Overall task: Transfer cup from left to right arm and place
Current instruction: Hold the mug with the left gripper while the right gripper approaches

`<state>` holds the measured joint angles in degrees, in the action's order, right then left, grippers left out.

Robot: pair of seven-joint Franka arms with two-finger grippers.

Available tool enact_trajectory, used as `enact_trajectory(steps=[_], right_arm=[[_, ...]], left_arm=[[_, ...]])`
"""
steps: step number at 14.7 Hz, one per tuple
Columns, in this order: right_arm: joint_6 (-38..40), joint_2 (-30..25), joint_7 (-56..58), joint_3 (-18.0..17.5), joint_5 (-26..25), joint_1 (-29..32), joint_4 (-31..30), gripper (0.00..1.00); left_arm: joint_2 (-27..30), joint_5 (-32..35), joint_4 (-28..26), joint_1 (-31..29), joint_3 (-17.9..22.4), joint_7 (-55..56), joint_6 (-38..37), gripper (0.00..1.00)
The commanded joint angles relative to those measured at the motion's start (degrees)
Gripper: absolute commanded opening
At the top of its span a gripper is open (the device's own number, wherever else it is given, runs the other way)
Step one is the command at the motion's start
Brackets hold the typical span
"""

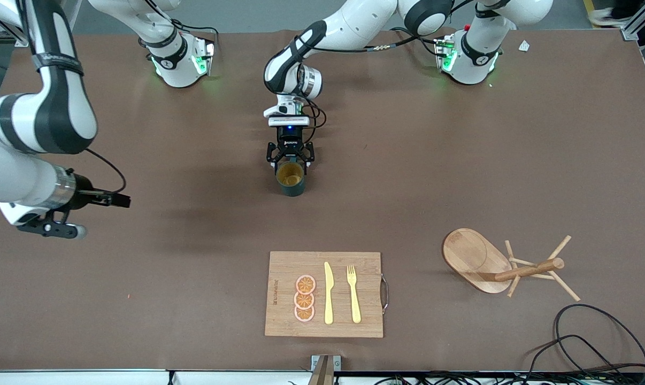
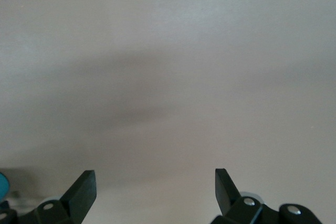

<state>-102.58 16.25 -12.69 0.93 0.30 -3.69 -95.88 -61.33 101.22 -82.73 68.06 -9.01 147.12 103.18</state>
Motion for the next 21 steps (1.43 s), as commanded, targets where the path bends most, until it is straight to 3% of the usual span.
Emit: enact_trajectory(steps=[1,6,9,14,16,18,21], right_arm=[[-2.27,-0.35,-3.73,0.12,0.41,-2.28,-2.46,1.0],[-4.47,-0.43,-6.91,0.03,0.49,-6.68,-5.44,1.0],[-7.72,-0.61,-6.91,-0.14,2.42,-8.87,-8.96,1.0],[-16.66,-0.7,-9.89,-0.14,4.26,-15.37,-15.37,1.0],[-20.27,-0.79,-10.16,-0.14,8.47,-16.35,-17.92,1.0],[-22.39,-0.87,-10.6,-0.14,9.63,-17.75,-19.42,1.0],[-28.7,-0.87,-15.5,-0.06,9.99,-21.7,-22.67,1.0]], left_arm=[[1.91,-6.62,0.29,1.46,-1.26,0.36,-1.83,1.0],[3.5,-13.68,0.2,2.95,-4.96,0.27,-12.99,1.0],[4.9,-16.49,0.56,2.95,-6.8,0.01,-15.64,1.0],[12.88,-26.23,0.56,2.17,-7.34,-0.43,-16.78,1.0],[17.36,-30.8,0.64,-1.15,-6.98,-1.83,-16.78,1.0],[22.02,-35.55,0.56,-5.29,-7.07,-6.12,-16.78,1.0],[28.35,-40.4,0.56,-15.99,-7.16,-12.54,-12.77,1.0]])
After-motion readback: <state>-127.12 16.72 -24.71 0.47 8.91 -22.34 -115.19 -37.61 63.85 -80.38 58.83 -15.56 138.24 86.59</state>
